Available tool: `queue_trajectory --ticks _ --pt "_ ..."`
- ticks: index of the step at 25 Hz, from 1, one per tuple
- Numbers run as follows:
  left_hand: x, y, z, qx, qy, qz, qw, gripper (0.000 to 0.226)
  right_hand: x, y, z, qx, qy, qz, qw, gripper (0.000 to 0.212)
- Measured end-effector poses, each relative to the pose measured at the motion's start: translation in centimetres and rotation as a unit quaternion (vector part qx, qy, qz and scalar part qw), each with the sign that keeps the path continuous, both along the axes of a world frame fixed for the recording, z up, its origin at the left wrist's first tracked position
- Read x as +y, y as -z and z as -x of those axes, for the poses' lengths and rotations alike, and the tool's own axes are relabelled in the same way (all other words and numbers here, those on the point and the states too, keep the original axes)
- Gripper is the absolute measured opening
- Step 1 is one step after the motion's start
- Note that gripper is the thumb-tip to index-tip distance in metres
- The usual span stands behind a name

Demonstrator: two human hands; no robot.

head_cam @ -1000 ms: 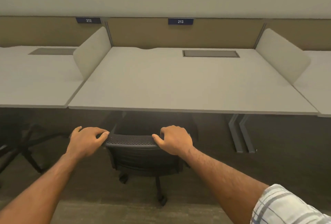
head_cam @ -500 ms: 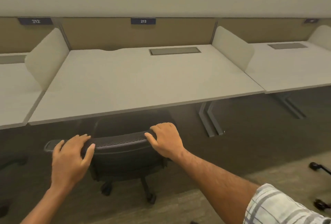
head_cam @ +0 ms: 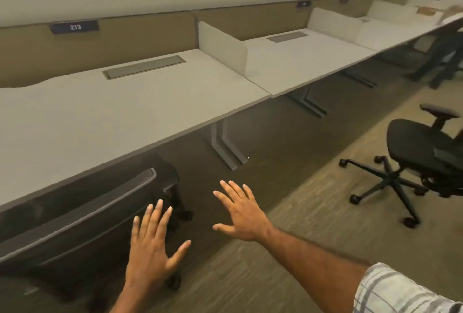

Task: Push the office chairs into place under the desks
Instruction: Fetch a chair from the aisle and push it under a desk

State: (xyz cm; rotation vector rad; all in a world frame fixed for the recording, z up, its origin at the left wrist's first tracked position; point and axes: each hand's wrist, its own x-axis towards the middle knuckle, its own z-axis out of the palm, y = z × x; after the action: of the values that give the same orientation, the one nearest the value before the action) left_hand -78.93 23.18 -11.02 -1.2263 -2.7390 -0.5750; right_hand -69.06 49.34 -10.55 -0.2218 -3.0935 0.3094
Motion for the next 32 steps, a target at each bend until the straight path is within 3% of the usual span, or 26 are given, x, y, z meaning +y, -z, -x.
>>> queue_trajectory --ticks 8,16,32 --pt "21.7 0.7 -8.6 -0.001 0.109 0.115 0.987 0.109 16.7 3.6 -19.7 -0.055 0.186 0.032 0.98 0.102" --pt "42.6 3.3 -22.6 -0.018 0.253 0.211 0.944 0.12 29.3 4.2 -39.1 -0.11 0.338 0.089 0.93 0.103" --pt "82.3 5.8 -43.1 0.014 0.531 0.242 0.812 0.119 51.0 6.2 -63.4 -0.079 0.611 0.129 0.777 0.099"
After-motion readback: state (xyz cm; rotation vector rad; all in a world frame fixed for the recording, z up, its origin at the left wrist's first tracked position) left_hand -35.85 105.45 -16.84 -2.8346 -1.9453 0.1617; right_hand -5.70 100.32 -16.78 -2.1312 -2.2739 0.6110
